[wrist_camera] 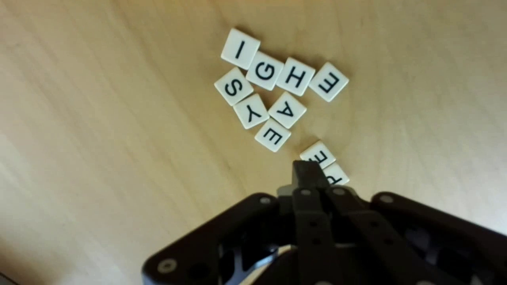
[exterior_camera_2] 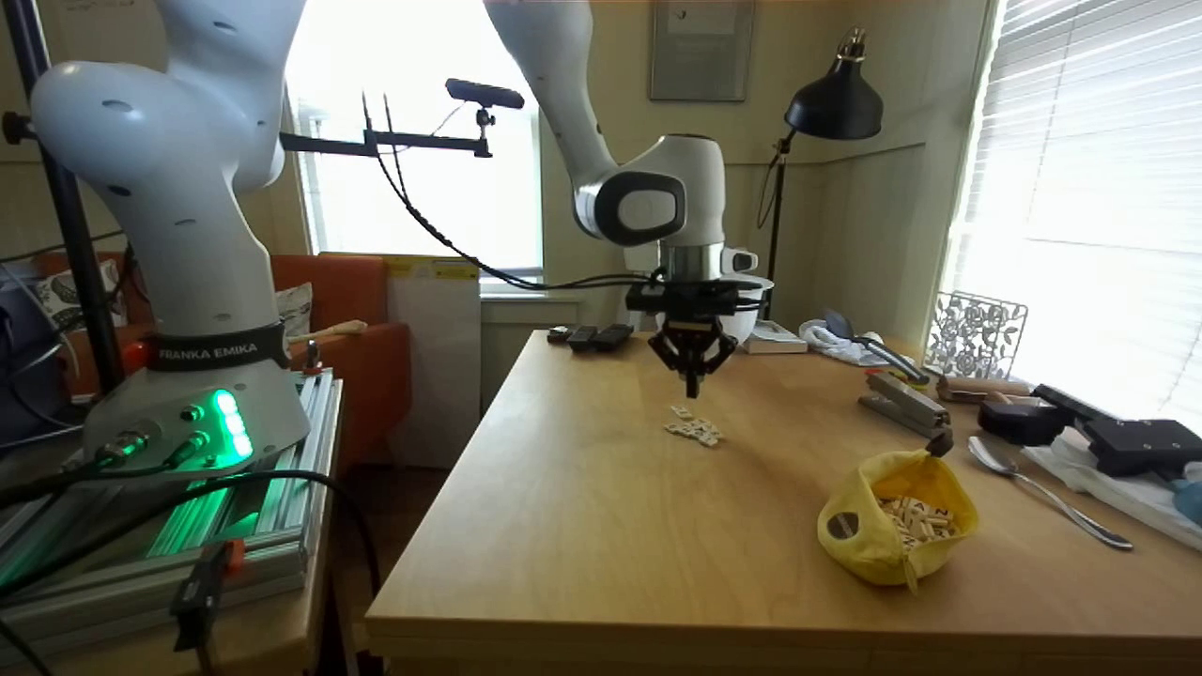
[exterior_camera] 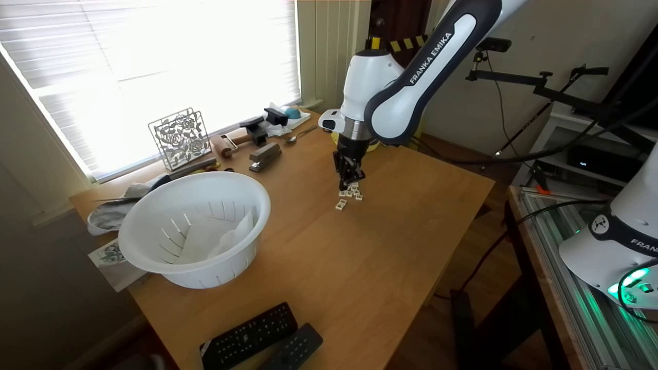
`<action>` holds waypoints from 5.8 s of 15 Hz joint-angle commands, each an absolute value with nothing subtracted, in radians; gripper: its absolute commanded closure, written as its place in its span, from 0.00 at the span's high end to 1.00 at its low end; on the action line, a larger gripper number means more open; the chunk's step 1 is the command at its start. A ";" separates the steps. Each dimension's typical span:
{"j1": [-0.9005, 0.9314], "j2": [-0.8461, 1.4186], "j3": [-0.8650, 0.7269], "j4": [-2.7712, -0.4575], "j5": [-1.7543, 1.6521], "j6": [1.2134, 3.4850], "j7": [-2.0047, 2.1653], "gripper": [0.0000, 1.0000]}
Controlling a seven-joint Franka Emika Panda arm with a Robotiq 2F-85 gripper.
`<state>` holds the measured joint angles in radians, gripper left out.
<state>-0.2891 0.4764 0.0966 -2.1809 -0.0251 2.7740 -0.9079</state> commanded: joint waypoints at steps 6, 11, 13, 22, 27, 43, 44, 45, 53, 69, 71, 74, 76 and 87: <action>-0.343 0.462 0.112 -2.214 -0.011 2.769 -0.986 0.00; -0.346 0.489 0.093 -2.203 -0.031 2.771 -1.034 0.00; -0.341 0.502 0.083 -2.200 -0.040 2.774 -1.047 0.00; -0.317 0.543 0.049 -2.171 -0.063 2.765 -1.057 0.00; -0.306 0.549 0.001 -2.163 -0.091 2.768 -1.045 0.00; -0.333 0.497 0.106 -2.184 -0.051 2.794 -1.117 0.00; -0.332 0.503 0.104 -2.180 -0.053 2.794 -1.123 0.00; -0.331 0.507 0.101 -2.178 -0.055 2.796 -1.129 0.00; -0.330 0.546 0.085 -2.168 -0.068 2.816 -1.170 0.00; -0.272 0.573 0.029 -2.164 -0.043 2.814 -0.926 0.00; -0.264 0.575 0.026 -2.163 -0.041 2.810 -0.848 0.00; -0.261 0.575 0.033 -2.162 -0.029 2.804 -0.729 0.00; -0.259 0.574 0.036 -2.162 -0.028 2.801 -0.651 0.00; -0.213 0.565 0.012 -2.173 -0.046 2.821 -0.334 0.00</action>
